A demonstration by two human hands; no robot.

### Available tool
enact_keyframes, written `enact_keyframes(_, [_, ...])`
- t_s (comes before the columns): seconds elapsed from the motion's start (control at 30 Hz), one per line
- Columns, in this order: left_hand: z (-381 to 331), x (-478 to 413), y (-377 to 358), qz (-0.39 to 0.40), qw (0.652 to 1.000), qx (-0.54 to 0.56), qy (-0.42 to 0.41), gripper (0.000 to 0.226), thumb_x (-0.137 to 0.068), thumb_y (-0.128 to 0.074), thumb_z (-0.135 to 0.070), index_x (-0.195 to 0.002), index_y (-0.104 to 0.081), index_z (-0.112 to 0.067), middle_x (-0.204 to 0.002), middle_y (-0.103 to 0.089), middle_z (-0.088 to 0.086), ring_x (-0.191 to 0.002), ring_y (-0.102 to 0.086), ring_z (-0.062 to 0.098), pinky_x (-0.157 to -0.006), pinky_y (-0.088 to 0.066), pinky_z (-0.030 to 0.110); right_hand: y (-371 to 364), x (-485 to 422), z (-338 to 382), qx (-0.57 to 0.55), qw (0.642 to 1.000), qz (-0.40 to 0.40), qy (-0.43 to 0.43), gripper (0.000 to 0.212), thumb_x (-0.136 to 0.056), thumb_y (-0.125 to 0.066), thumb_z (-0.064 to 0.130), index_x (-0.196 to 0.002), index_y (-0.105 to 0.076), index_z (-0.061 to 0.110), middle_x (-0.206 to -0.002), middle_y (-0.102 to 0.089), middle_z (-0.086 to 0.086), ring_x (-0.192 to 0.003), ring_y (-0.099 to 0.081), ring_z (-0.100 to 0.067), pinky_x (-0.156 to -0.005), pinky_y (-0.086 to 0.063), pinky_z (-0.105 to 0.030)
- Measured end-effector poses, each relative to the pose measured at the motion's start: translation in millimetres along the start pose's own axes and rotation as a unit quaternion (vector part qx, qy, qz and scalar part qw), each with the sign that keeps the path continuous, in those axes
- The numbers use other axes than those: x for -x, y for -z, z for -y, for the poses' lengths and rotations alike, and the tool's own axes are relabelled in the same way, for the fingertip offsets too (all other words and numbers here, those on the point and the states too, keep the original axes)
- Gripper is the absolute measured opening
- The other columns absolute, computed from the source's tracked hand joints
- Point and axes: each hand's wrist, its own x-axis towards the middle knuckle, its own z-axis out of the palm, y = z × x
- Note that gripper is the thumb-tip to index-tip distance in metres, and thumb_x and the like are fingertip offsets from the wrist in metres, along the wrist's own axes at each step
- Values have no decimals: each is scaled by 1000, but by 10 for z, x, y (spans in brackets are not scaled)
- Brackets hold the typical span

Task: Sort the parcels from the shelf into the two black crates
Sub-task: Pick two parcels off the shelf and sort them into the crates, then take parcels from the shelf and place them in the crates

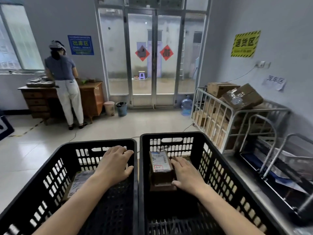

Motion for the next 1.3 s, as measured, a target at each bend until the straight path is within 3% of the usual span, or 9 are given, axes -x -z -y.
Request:
enact_keyframes(0.27, [-336,181,101,-3,997,23,-74,57,-90,-48,-45,-141,-36,-23,-139,-44,-2,-134,-32,17,-113,-21,29,406,867,150,12,998,-51,-36,71,-87,-57,37,-146,-22,19,-152,-25,1,-141,-20,-14,-115,-10,-22])
enact_keyframes(0.7, [-855,847,397,-33,966,72,-246,57,-90,-47,-48,-141,-35,-25,-142,-41,-3,-135,-30,18,-112,-23,32,760,2443,750,32,971,-77,-223,71,-88,-56,38,-147,-23,19,-154,-21,-2,-143,-16,-18,-117,-16,-30])
enact_keyframes(1.2, [-2074,1901,736,-31,881,152,-447,54,-90,-48,-44,-140,-37,-26,-138,-44,-4,-134,-33,18,-112,-23,30,1129,4435,1347,65,899,-116,-417,70,-90,-56,35,-148,-20,19,-155,-17,-1,-143,-15,-18,-115,-18,-32])
enact_keyframes(1.3, [-2395,2111,822,-45,856,162,-489,55,-76,-70,-41,-125,-57,-21,-120,-61,0,-119,-54,25,-100,-42,38,1242,4898,1421,68,878,-129,-455,69,-91,-54,35,-148,-19,18,-156,-15,0,-144,-13,-17,-115,-17,-31])
